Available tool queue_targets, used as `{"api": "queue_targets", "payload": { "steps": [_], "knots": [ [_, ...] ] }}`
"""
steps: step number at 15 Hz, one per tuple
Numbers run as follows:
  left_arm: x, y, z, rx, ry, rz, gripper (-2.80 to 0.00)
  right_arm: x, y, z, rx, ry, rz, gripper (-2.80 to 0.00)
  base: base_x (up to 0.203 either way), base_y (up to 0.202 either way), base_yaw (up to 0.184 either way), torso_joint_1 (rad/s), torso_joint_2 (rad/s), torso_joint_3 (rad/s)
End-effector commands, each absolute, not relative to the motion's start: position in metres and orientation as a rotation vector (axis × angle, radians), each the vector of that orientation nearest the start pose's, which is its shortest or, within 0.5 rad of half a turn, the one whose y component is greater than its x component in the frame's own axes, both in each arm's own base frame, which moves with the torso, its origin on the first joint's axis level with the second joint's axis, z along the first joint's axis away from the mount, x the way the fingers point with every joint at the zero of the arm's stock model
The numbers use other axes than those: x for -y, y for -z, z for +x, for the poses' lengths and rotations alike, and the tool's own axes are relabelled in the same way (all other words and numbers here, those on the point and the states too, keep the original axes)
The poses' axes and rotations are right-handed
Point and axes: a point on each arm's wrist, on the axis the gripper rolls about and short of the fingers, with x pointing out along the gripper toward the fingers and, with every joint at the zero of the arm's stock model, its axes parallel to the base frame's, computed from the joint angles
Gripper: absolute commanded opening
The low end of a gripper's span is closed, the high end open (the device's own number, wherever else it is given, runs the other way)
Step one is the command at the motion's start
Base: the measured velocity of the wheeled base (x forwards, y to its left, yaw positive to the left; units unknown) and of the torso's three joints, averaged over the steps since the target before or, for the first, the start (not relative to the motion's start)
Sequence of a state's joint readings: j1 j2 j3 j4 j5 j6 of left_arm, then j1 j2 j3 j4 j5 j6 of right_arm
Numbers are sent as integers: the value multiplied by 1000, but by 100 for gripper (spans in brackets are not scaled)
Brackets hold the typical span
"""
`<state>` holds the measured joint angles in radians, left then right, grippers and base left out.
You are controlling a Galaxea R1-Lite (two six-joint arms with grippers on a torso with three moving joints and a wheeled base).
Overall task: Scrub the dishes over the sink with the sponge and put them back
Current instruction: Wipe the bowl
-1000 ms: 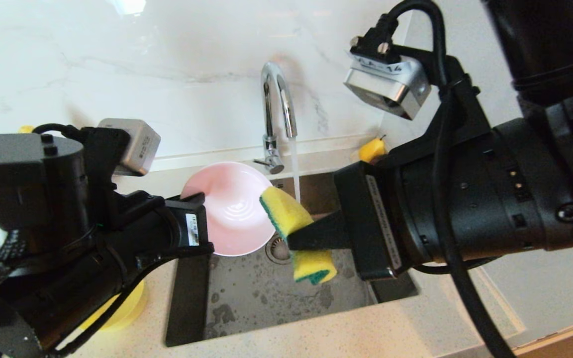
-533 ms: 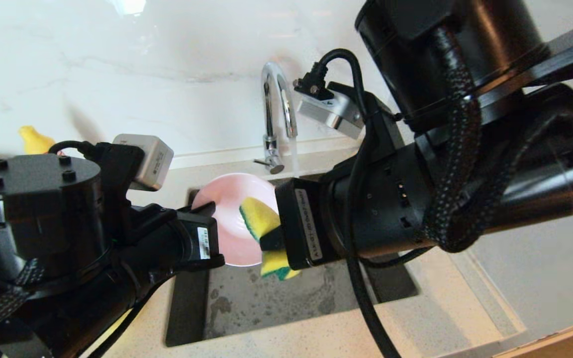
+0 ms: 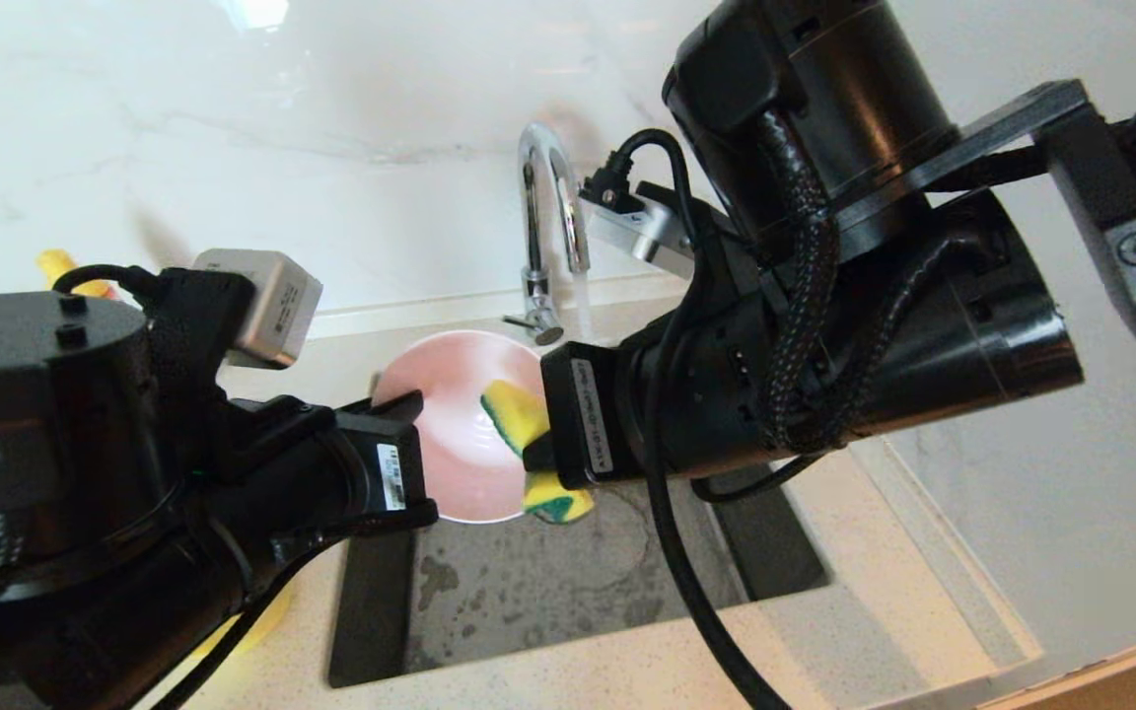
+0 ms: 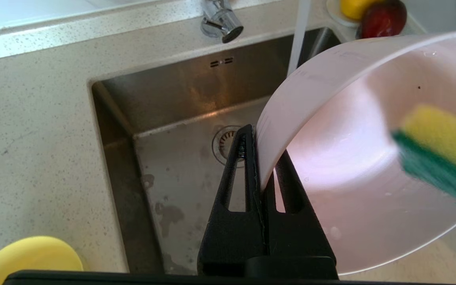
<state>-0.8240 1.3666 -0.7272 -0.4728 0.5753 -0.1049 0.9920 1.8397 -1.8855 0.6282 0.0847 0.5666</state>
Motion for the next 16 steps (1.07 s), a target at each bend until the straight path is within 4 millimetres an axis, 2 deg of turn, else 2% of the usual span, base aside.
{"api": "queue_targets", "payload": {
  "steps": [1,6,13,16],
  "knots": [
    [151,-233,155,-138,242,-1,-280,-287,-313,191,-823,-833,236,-280,0,0,0,0,0,0],
    [152,-231,153,-142,253,4,-280,-293,-309,195,-821,-836,237,-280,0,0,0,0,0,0],
    [154,-235,155,-126,252,-15,-280,-311,-304,175,-848,-899,199,-280,0,0,0,0,0,0],
    [154,-241,155,-111,253,-30,-280,-315,-300,172,-863,-904,187,-280,0,0,0,0,0,0]
  ]
}}
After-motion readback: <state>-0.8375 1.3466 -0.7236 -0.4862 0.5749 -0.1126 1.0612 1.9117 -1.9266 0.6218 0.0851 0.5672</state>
